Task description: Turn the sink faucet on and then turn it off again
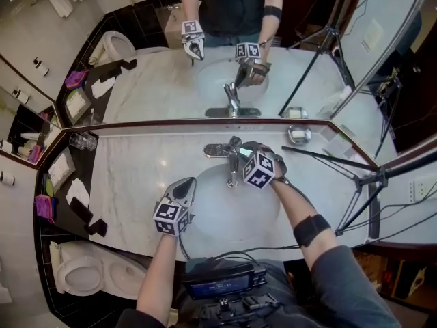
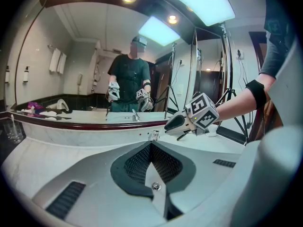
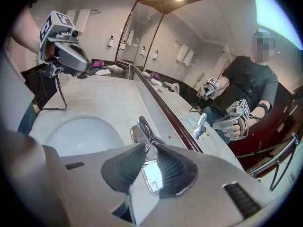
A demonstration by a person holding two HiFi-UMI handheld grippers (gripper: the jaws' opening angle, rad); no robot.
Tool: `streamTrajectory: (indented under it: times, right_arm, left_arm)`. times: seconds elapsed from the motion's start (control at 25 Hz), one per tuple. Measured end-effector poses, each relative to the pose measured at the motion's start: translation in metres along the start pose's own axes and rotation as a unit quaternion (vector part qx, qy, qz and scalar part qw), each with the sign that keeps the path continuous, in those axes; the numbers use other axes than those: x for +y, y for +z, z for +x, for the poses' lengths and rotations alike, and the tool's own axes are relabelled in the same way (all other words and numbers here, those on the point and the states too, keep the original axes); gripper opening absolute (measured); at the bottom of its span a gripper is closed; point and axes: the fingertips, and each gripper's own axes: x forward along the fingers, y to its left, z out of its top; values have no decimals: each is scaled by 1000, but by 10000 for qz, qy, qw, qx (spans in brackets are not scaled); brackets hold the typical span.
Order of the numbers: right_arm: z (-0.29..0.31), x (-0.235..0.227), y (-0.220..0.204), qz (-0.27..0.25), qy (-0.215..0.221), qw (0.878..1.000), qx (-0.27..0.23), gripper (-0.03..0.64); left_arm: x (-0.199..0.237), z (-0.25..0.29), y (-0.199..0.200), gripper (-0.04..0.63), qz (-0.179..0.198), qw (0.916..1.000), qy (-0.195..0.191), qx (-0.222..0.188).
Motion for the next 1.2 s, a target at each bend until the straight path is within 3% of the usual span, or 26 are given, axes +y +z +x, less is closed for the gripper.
streamTrajectory:
  times: [0.16, 0.36, 0.64, 0.96, 1.2]
  right_arm:
    - [-27, -8, -6, 679, -236, 9970, -290, 30]
    - [-66, -11, -15, 1526, -468, 9854, -585, 20]
    - [-100, -3, -43, 3161, -517, 9391, -1248, 20]
    - [-127, 6, -74, 3923, -715, 9038, -1556, 20]
    - [-132, 6, -80, 3960, -776, 9009, -1600, 20]
  left_arm:
    - [1, 3, 2, 0, -40, 10000, -4, -32]
    - [2, 4, 6, 0, -97, 9999, -6, -91]
    - [8, 8, 8, 0, -177, 9998, 43, -122]
    - [4, 9, 13, 0, -127, 9997, -37, -191]
    - [0, 10, 12, 0, -41, 9999, -35, -149]
